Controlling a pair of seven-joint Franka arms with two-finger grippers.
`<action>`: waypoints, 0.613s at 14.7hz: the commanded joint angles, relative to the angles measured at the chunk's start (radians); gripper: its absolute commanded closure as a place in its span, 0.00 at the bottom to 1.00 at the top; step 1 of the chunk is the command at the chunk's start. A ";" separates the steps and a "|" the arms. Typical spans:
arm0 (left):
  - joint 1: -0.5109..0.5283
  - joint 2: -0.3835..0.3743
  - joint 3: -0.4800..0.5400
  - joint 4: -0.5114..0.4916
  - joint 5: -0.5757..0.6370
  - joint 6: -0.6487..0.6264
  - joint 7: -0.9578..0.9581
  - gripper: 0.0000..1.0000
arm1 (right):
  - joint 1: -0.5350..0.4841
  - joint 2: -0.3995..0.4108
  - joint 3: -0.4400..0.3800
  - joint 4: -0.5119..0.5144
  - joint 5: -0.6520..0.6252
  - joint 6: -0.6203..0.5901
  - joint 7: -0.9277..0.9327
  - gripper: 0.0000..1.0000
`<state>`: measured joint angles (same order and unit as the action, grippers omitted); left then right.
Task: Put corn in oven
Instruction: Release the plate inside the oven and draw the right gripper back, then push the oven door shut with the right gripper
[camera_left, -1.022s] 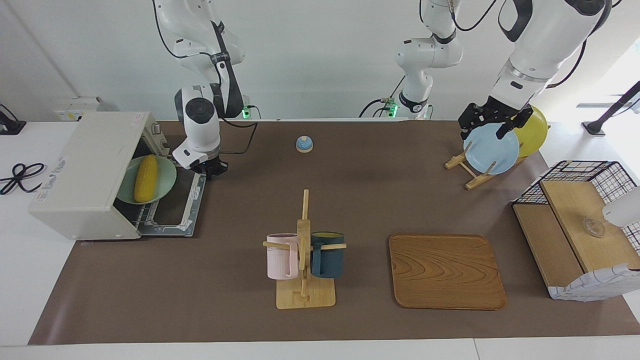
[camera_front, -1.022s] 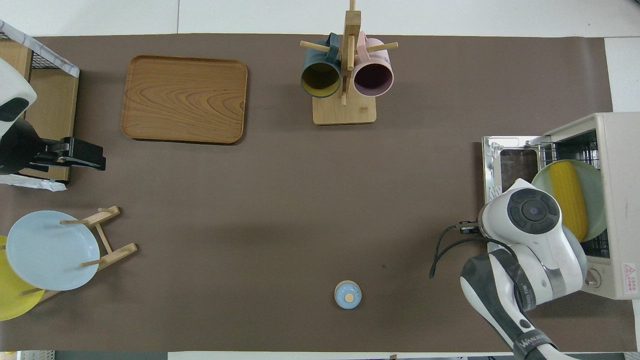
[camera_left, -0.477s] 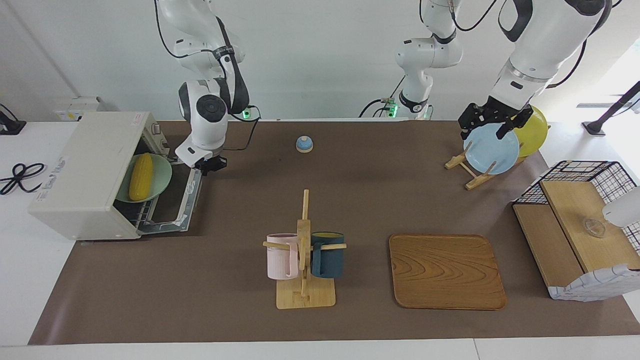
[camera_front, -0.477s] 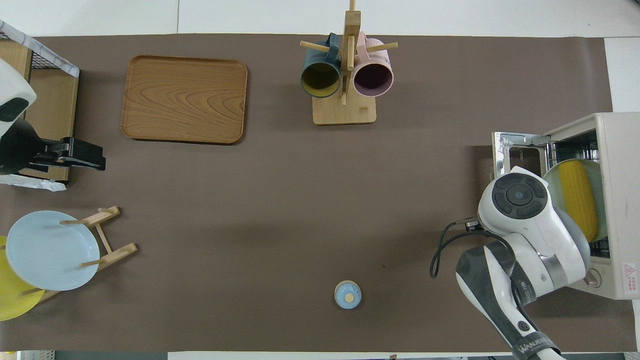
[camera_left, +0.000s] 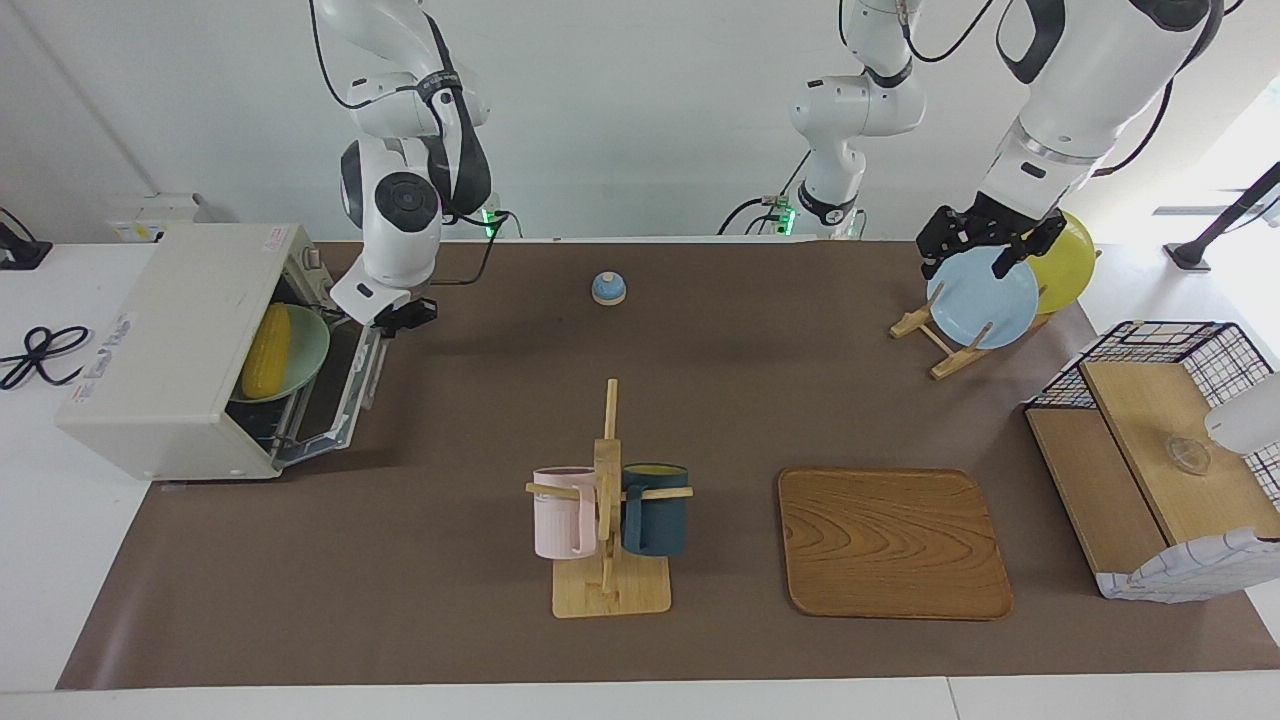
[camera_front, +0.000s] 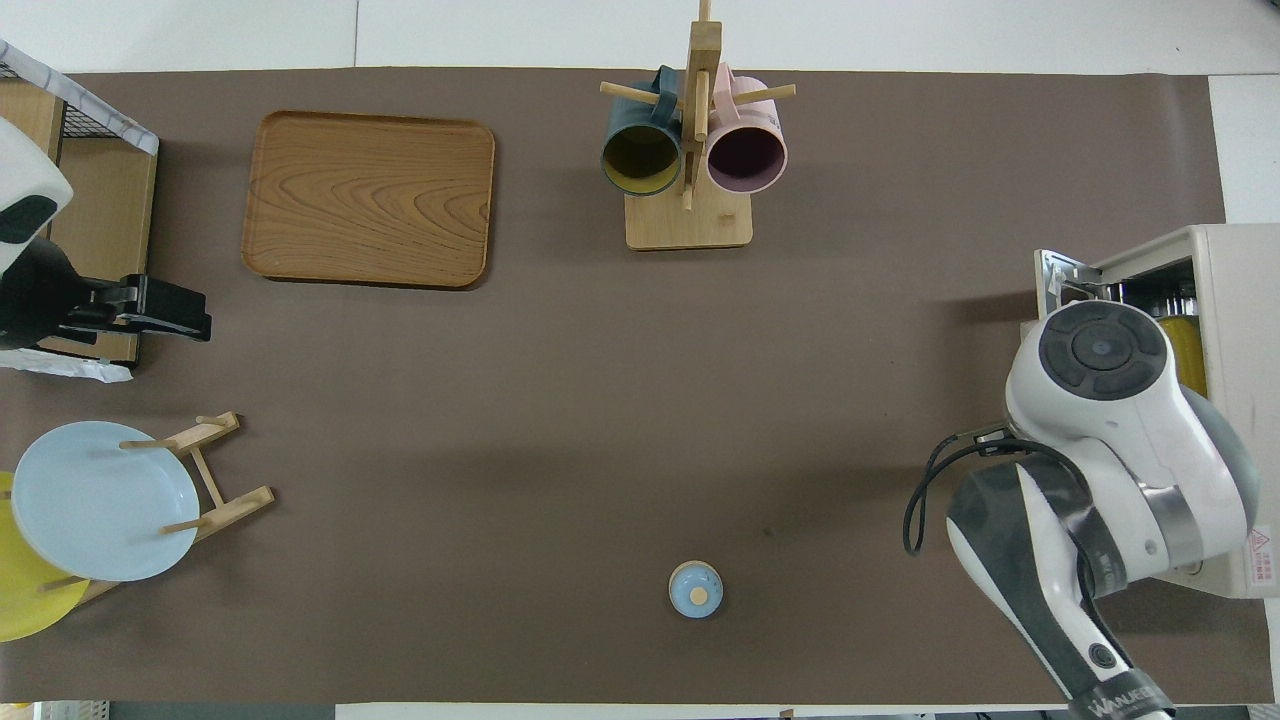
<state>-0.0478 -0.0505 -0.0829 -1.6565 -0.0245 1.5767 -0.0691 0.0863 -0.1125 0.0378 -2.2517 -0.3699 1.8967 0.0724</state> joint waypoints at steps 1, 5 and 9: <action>0.016 -0.012 -0.012 -0.019 -0.005 0.008 0.003 0.00 | -0.098 0.017 -0.026 0.056 -0.063 0.016 -0.138 1.00; 0.016 -0.014 -0.012 -0.019 -0.005 0.008 0.003 0.00 | -0.203 -0.001 -0.026 0.067 -0.060 0.021 -0.294 1.00; 0.016 -0.012 -0.012 -0.019 -0.005 0.008 0.003 0.00 | -0.238 -0.001 -0.026 0.067 -0.049 0.027 -0.344 1.00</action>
<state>-0.0478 -0.0505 -0.0829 -1.6565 -0.0245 1.5767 -0.0691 -0.1158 -0.1649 0.0178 -2.1644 -0.3927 1.8659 -0.2510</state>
